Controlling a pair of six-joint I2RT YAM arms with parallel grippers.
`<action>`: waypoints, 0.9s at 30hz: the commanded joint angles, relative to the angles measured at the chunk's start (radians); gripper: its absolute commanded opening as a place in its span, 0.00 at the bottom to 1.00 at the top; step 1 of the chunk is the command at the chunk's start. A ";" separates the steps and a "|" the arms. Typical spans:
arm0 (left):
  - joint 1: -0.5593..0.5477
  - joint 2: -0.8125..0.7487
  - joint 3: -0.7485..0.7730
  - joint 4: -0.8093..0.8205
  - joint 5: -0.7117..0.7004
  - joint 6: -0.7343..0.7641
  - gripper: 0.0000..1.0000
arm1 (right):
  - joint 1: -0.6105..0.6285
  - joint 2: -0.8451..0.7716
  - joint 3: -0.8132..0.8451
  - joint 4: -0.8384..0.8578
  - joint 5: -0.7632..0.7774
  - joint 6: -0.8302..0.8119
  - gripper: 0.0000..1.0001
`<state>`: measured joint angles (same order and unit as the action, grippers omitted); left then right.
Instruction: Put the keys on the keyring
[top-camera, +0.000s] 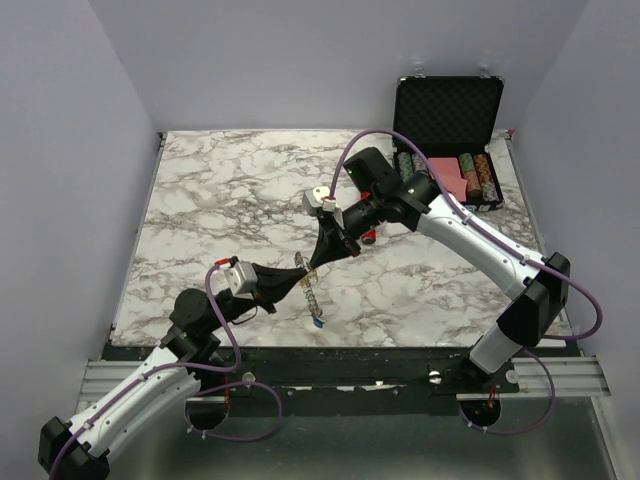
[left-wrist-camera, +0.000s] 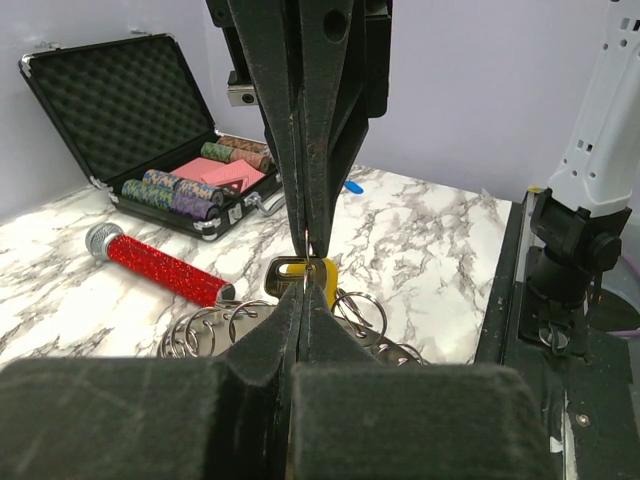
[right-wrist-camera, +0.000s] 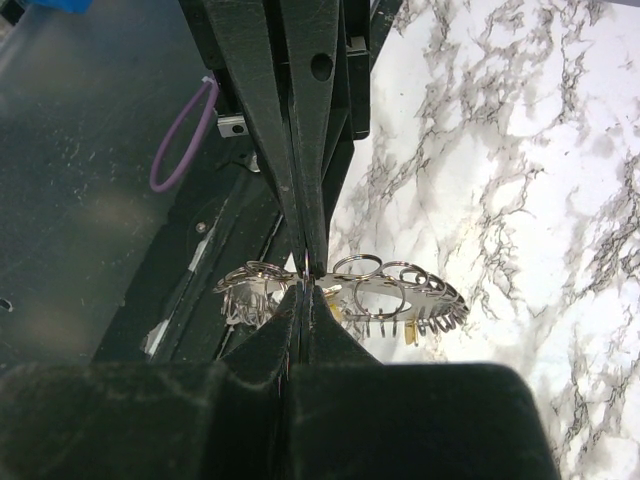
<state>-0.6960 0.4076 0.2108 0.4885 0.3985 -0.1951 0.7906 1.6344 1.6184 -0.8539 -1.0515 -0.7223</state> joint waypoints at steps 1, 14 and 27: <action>-0.002 -0.006 0.013 0.053 -0.029 -0.007 0.00 | 0.002 0.010 0.001 0.007 -0.025 -0.008 0.00; -0.002 -0.013 0.004 0.074 -0.036 -0.033 0.00 | 0.002 0.016 -0.005 0.016 -0.008 -0.002 0.00; -0.002 -0.018 -0.001 0.074 -0.029 -0.043 0.00 | 0.002 0.010 -0.003 0.030 0.008 0.015 0.00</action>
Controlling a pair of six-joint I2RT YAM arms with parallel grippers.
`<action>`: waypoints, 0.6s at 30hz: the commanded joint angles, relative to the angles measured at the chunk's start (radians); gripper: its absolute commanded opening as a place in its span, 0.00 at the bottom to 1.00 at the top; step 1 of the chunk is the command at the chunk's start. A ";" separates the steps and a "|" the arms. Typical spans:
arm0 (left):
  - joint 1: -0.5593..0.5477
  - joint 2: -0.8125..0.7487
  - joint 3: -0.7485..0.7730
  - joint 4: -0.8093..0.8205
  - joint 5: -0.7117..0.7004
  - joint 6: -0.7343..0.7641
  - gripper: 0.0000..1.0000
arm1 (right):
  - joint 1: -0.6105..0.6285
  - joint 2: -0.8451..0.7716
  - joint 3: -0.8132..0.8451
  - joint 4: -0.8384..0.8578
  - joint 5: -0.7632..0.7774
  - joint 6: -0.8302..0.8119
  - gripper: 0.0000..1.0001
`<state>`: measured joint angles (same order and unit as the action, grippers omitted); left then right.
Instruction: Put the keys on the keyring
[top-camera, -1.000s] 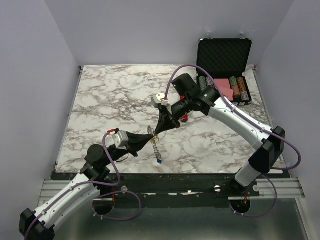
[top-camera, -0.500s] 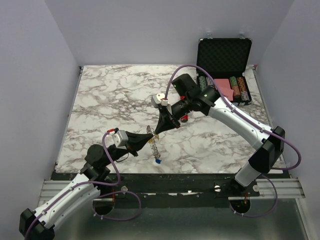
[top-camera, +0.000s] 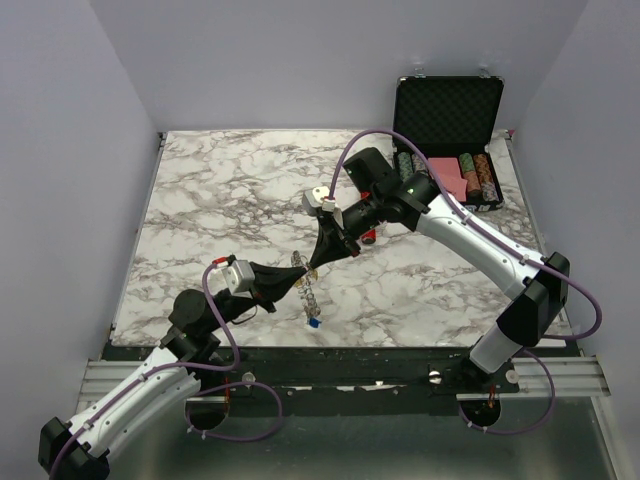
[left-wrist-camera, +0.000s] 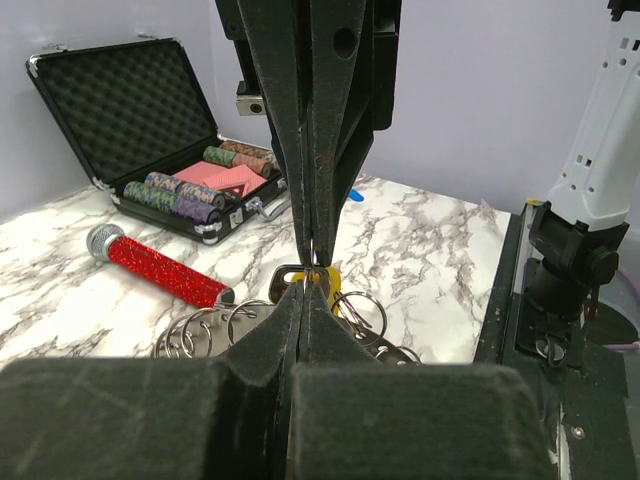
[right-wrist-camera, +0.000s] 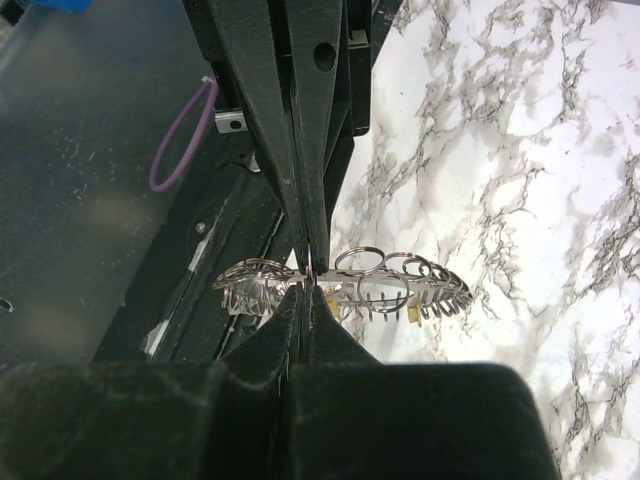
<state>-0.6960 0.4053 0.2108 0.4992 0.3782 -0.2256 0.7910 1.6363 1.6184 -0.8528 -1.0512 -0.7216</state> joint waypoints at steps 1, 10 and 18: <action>-0.003 -0.013 -0.001 0.062 -0.007 -0.012 0.00 | 0.002 0.007 -0.003 0.029 0.003 0.013 0.00; -0.002 -0.014 -0.013 0.042 -0.013 -0.008 0.00 | 0.002 0.000 0.014 0.015 0.002 0.010 0.00; -0.003 -0.016 -0.008 0.039 -0.013 -0.006 0.00 | 0.002 -0.001 0.011 0.015 0.003 0.010 0.00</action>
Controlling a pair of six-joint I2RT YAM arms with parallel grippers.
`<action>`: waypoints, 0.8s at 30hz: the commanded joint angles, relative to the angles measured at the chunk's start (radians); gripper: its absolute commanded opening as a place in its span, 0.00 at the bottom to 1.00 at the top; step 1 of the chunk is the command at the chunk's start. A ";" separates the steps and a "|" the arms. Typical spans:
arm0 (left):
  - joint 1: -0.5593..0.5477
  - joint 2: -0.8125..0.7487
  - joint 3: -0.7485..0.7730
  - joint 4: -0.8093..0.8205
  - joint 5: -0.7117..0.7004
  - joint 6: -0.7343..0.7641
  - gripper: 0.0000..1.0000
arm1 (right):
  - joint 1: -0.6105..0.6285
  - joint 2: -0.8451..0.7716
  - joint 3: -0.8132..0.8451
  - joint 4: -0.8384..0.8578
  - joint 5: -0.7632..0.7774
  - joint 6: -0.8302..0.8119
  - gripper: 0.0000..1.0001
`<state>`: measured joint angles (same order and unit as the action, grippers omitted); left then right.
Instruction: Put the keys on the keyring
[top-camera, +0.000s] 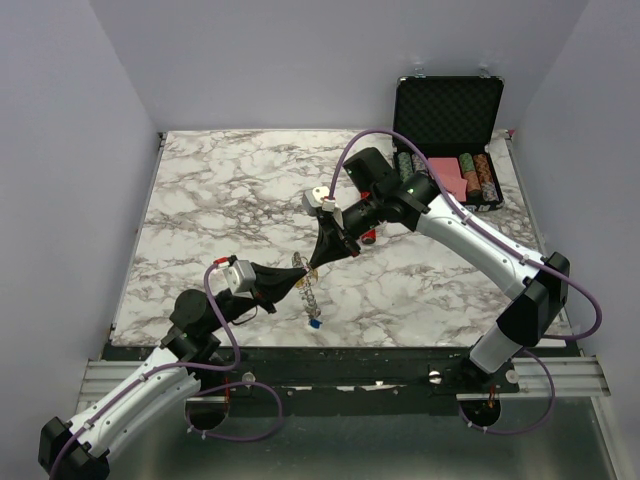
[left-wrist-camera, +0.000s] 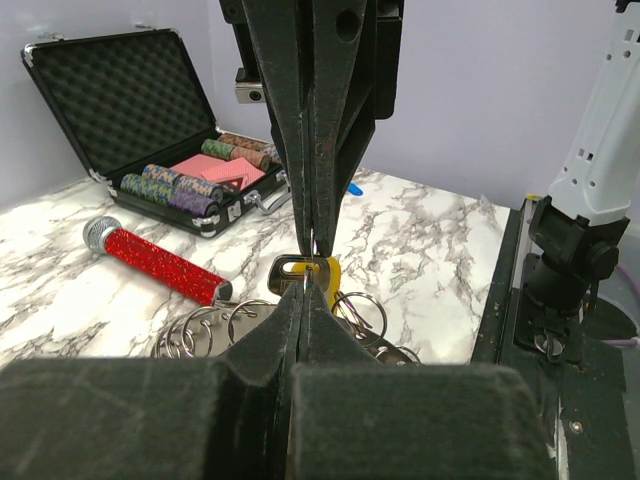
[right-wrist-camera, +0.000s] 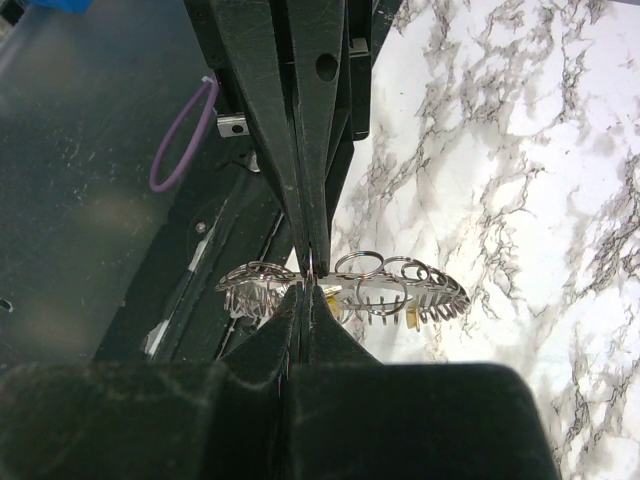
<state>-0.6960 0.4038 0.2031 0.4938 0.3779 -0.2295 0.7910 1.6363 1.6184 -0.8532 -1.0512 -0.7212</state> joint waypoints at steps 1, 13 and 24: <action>-0.002 -0.016 -0.001 0.045 -0.013 -0.002 0.00 | 0.002 0.000 0.011 0.017 0.005 0.009 0.00; -0.003 -0.016 0.001 0.048 -0.004 -0.005 0.00 | 0.002 0.005 0.005 0.029 0.013 0.023 0.00; -0.003 -0.010 0.002 0.055 -0.005 -0.005 0.00 | 0.002 0.003 -0.006 0.043 0.016 0.034 0.00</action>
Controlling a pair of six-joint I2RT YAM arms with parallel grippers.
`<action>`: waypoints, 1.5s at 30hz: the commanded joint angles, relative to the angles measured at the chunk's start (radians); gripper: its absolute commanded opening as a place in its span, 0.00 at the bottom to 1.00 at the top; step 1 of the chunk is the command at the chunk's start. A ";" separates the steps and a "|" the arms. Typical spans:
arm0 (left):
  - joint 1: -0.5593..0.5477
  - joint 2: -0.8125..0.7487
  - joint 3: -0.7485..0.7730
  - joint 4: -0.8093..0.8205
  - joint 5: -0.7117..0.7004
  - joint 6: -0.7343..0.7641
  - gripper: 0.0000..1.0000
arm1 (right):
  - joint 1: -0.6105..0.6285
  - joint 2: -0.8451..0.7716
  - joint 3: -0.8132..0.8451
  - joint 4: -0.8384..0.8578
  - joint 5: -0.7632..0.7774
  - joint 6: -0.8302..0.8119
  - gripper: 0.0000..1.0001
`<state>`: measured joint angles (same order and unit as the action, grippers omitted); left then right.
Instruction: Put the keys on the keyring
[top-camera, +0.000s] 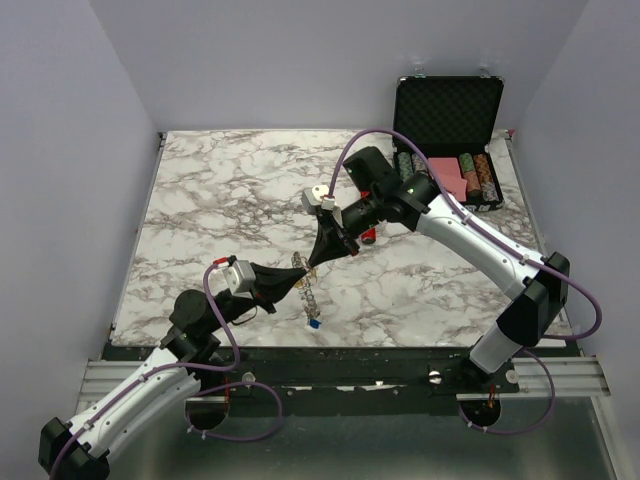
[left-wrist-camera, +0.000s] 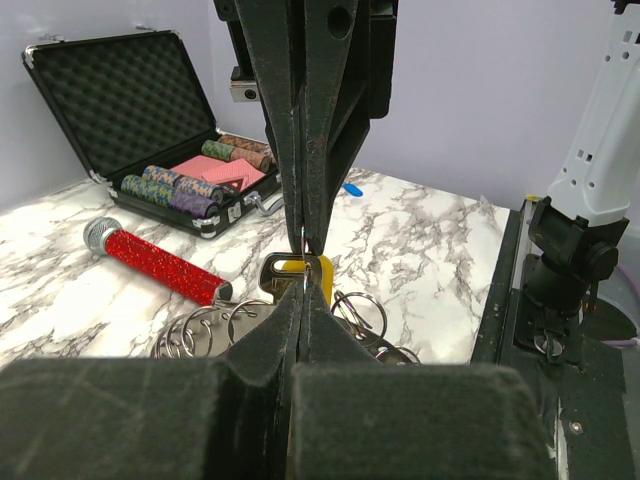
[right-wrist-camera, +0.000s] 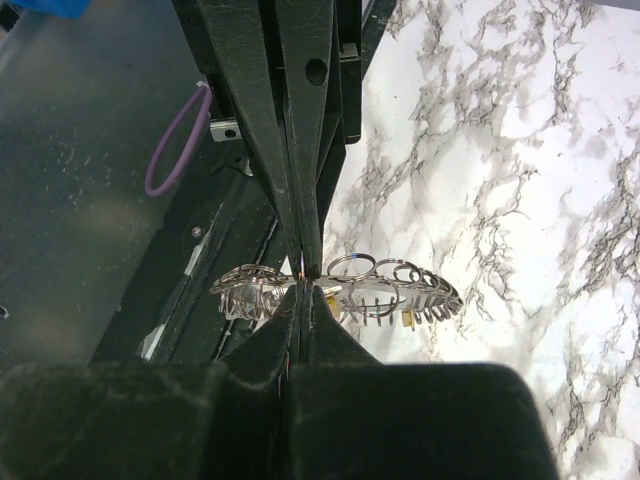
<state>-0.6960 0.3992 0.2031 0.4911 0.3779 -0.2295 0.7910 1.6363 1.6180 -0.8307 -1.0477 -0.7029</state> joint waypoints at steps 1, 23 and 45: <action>-0.003 -0.008 0.002 0.058 -0.005 -0.004 0.00 | 0.002 0.003 -0.009 0.024 0.015 0.017 0.00; -0.003 -0.011 0.002 0.049 -0.025 -0.002 0.00 | 0.002 0.005 -0.021 0.035 -0.003 0.028 0.00; -0.003 -0.019 0.002 0.029 -0.033 0.001 0.00 | 0.002 0.000 -0.004 0.027 0.009 0.031 0.00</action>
<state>-0.6960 0.3935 0.2031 0.4828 0.3725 -0.2291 0.7910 1.6363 1.6070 -0.8089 -1.0466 -0.6804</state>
